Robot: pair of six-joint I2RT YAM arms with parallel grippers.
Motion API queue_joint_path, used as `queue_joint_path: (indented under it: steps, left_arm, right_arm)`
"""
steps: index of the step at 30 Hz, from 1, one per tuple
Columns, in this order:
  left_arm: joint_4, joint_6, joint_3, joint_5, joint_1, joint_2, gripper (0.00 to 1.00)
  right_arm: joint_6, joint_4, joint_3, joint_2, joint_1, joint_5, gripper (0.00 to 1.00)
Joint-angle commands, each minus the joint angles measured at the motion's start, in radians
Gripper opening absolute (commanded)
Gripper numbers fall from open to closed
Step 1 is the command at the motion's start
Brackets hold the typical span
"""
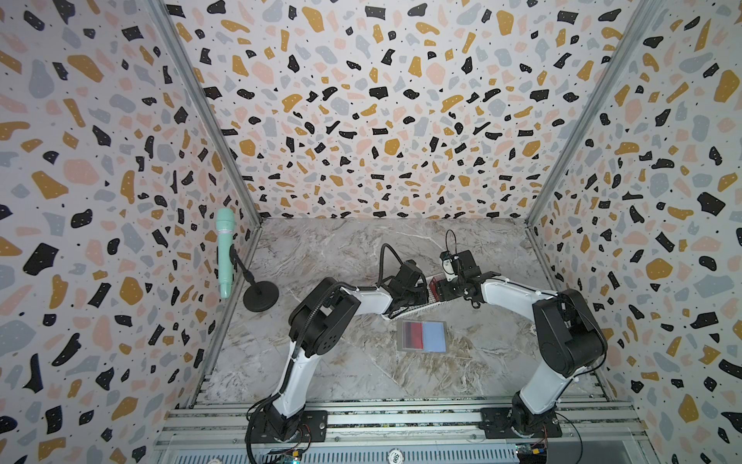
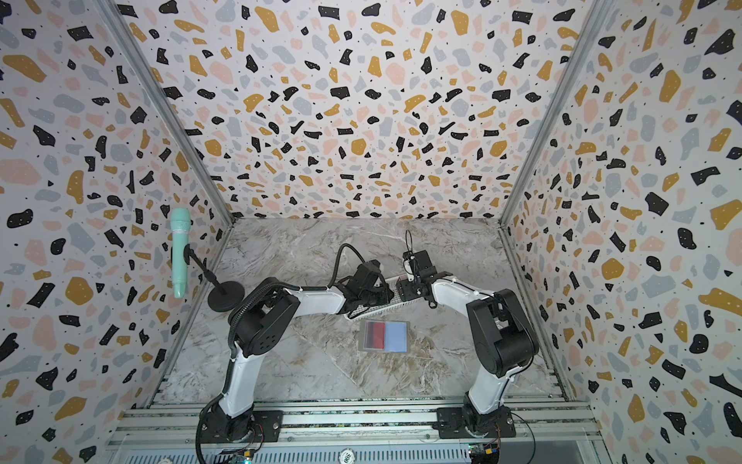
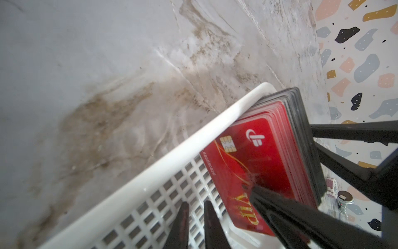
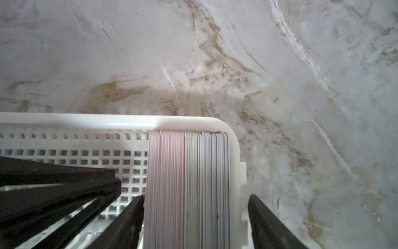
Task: Insert credit cards into a card holder
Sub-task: Pick up the credit card from the storage box.
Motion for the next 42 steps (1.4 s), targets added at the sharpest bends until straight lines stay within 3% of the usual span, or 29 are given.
queue_joint_path:
  steps: [1, 21, 42]
  left_arm:
    - [0.029, -0.012, -0.012, 0.023, 0.005, 0.008, 0.17]
    - [0.054, -0.016, 0.019, 0.066, 0.008, 0.009, 0.20]
    - [0.104, -0.050, 0.087, 0.121, 0.005, 0.083, 0.24]
  right_arm:
    - [0.002, -0.019, 0.012, -0.041, -0.003, 0.018, 0.75]
    - [0.010, -0.019, 0.003, -0.078, -0.008, 0.007, 0.68]
    - [0.010, -0.060, 0.026, -0.103, -0.005, 0.003, 0.67]
